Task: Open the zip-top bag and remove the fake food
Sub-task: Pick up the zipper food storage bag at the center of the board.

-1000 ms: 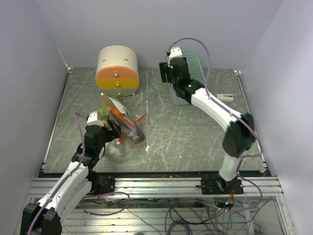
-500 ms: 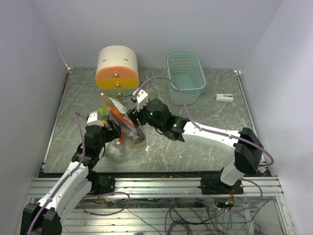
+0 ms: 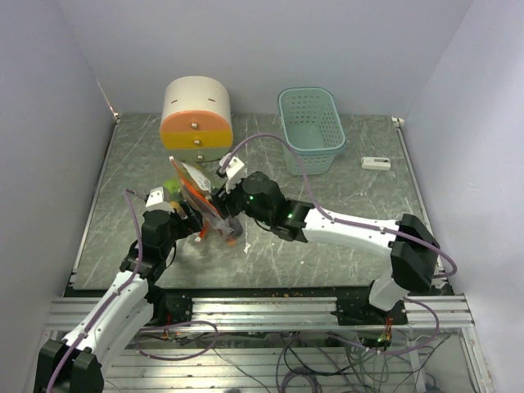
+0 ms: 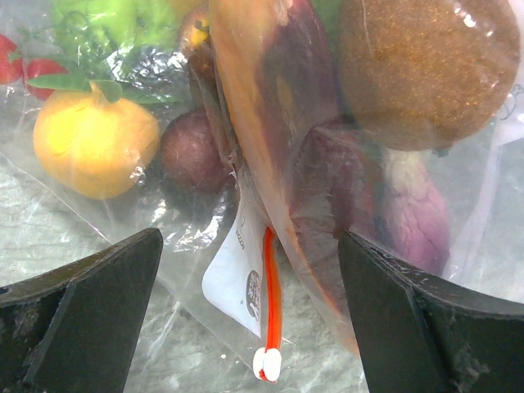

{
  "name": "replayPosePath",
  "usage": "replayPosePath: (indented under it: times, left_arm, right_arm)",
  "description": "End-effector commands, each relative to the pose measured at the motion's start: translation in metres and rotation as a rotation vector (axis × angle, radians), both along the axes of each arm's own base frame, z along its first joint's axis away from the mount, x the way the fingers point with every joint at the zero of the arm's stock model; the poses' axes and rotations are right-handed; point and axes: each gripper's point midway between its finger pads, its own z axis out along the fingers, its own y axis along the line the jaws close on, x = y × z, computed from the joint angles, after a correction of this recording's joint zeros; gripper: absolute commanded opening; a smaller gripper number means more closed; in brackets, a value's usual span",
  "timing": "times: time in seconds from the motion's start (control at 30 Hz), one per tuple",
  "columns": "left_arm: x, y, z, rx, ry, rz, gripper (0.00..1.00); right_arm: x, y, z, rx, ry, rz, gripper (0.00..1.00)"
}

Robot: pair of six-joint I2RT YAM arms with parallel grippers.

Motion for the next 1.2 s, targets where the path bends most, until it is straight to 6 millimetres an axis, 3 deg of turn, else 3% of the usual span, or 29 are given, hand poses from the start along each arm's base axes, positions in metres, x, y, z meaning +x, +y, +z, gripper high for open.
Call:
replayPosePath:
  times: [0.0,0.2,0.43,0.6,0.8,1.03,1.17]
  left_arm:
    - [0.002,0.002,0.002,-0.001,-0.014,0.011,1.00]
    - [0.002,0.002,0.001,0.002,-0.008,0.013,0.98]
    - [0.001,0.003,0.003,-0.002,-0.018,0.015,0.97]
    - [0.001,0.002,0.002,-0.002,-0.015,0.014,0.99]
    - [0.000,0.002,0.003,-0.004,-0.021,0.013,0.98]
    - [-0.001,0.004,0.005,-0.010,-0.032,0.018,0.98]
    - [-0.002,0.003,0.006,-0.010,-0.033,0.015,0.98]
  right_arm:
    - [-0.010,-0.005,0.053,0.137,-0.038,-0.016,0.54]
    - [-0.025,0.001,0.036,0.130,-0.012,0.003,0.53]
    - [-0.021,0.007,0.006,0.081,0.031,-0.023,0.46]
    - [-0.016,0.005,0.000,0.054,0.034,-0.054,0.25]
    - [-0.013,-0.012,-0.005,0.016,0.017,-0.106,0.00]
    - [-0.005,-0.060,0.022,-0.011,-0.071,-0.227,0.00]
    - [-0.007,-0.078,0.024,-0.046,-0.108,-0.224,0.00]
